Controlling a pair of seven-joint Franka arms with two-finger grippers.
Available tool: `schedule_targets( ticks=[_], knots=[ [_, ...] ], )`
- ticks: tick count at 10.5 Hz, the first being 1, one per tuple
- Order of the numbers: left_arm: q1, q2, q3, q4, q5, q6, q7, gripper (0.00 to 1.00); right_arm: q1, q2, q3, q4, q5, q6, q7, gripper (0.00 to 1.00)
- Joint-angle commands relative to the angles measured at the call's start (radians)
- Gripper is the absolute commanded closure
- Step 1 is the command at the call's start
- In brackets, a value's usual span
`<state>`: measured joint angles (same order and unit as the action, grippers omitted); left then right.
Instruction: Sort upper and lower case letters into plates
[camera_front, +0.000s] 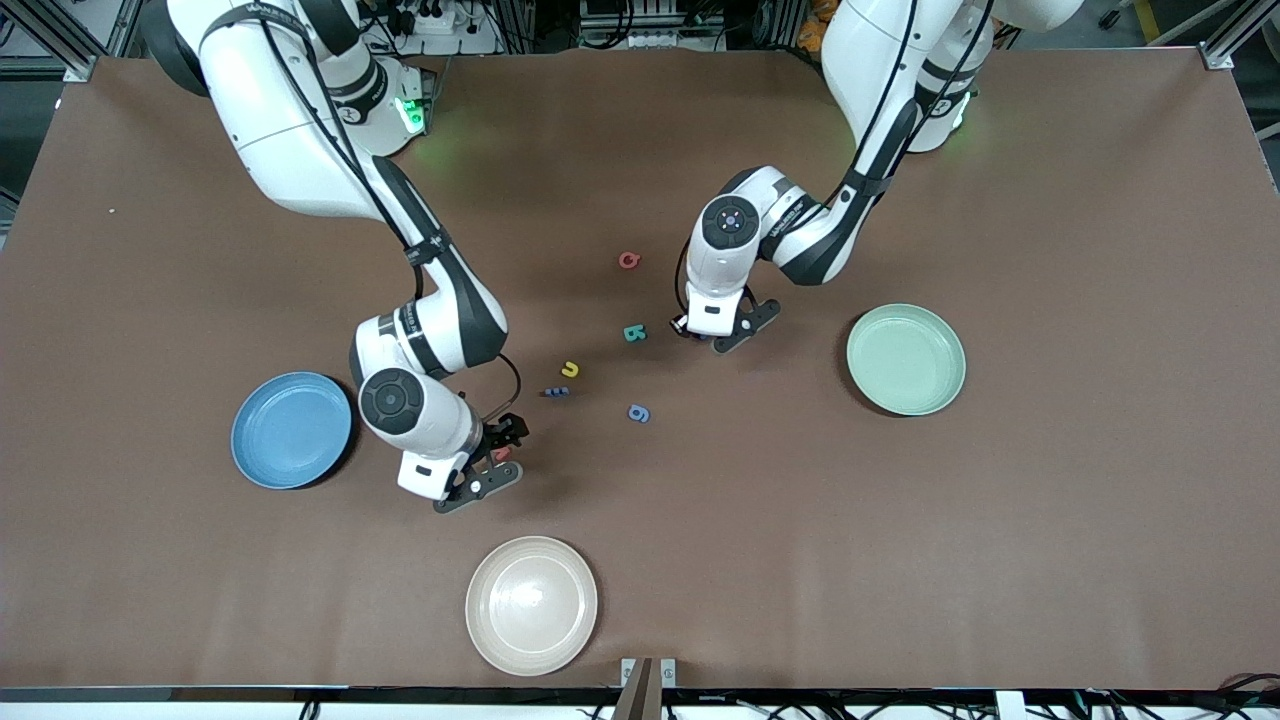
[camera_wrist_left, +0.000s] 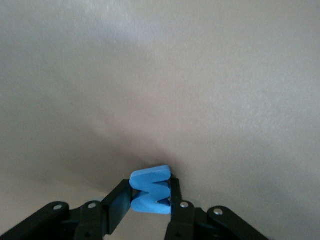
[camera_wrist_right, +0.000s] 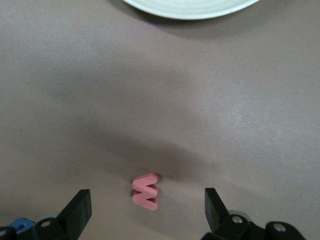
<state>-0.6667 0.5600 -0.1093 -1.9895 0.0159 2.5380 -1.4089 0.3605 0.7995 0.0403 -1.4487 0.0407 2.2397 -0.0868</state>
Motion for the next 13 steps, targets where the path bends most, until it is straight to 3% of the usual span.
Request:
schedule_targets(
  ticks=[1, 4, 8, 10, 13],
  knots=[
    [0.028, 0.002, -0.001, 0.034, 0.029, -0.05, 0.037, 0.89, 0.023, 0.033, -0.003, 0.011, -0.019, 0.001, 0.035, 0.0],
    [0.068, -0.037, -0.003, 0.032, 0.029, -0.145, 0.125, 0.88, 0.011, 0.038, -0.005, -0.01, -0.016, 0.001, 0.038, 0.0],
    [0.183, -0.127, -0.006, 0.011, 0.029, -0.37, 0.397, 0.88, 0.011, 0.035, -0.007, -0.065, -0.018, 0.074, 0.038, 0.0],
    [0.29, -0.185, -0.004, -0.032, 0.029, -0.461, 0.615, 0.88, 0.011, 0.035, -0.008, -0.065, -0.018, 0.072, 0.038, 0.0],
    [0.459, -0.23, -0.007, -0.104, 0.077, -0.452, 0.923, 0.88, 0.026, 0.026, -0.029, -0.059, -0.042, 0.067, 0.036, 0.0]
  ],
)
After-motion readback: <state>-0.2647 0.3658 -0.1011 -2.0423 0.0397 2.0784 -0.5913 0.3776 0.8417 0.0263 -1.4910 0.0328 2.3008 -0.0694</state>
